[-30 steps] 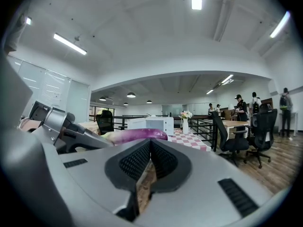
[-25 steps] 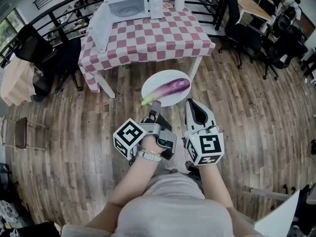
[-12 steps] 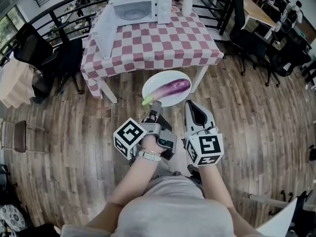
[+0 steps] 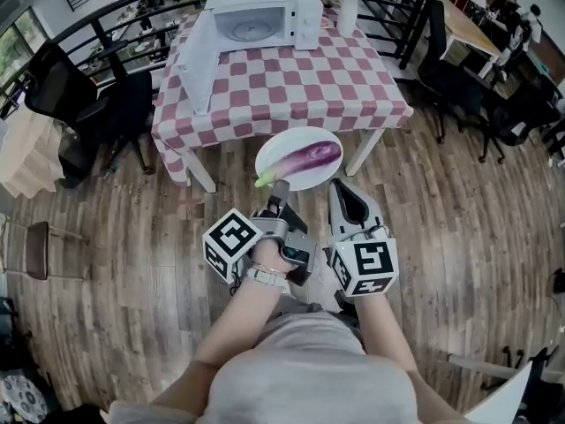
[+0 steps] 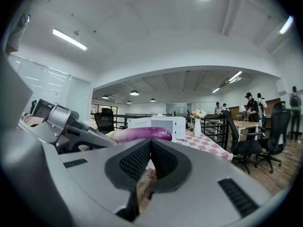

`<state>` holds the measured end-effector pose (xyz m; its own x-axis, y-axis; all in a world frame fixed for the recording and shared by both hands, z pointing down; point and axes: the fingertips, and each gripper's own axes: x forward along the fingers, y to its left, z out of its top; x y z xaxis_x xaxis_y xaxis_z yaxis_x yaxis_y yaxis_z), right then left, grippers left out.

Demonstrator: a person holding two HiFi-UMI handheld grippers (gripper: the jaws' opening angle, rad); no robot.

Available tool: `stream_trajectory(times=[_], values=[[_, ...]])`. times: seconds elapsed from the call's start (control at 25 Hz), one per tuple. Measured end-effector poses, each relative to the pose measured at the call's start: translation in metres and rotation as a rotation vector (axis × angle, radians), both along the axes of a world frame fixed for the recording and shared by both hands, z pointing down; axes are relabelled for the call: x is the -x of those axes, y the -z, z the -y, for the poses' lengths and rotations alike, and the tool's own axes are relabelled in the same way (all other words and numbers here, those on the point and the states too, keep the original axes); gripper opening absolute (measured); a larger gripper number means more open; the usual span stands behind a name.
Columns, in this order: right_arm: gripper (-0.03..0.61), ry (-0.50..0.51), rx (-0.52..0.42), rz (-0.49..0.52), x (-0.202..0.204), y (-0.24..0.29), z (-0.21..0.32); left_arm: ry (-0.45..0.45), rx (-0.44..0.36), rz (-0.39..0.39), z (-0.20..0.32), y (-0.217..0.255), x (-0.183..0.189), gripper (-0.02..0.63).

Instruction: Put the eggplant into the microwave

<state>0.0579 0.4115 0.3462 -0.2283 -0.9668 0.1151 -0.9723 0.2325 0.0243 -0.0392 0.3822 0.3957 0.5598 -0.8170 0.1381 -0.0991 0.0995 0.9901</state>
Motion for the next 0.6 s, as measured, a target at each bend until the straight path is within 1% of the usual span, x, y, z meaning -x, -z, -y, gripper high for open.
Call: stream_trajectory(times=[0.2,0.6], values=[[0.025,0.000,-0.016,0.008,0.011,0.005,0.019,-0.003,-0.005,-0.001,0.014,0.000,0.011,0.017],[0.025,0.021,0.006,0.012,0.026,-0.002,0.038,0.029,0.011,-0.009,0.029,-0.005,0.030,0.017]])
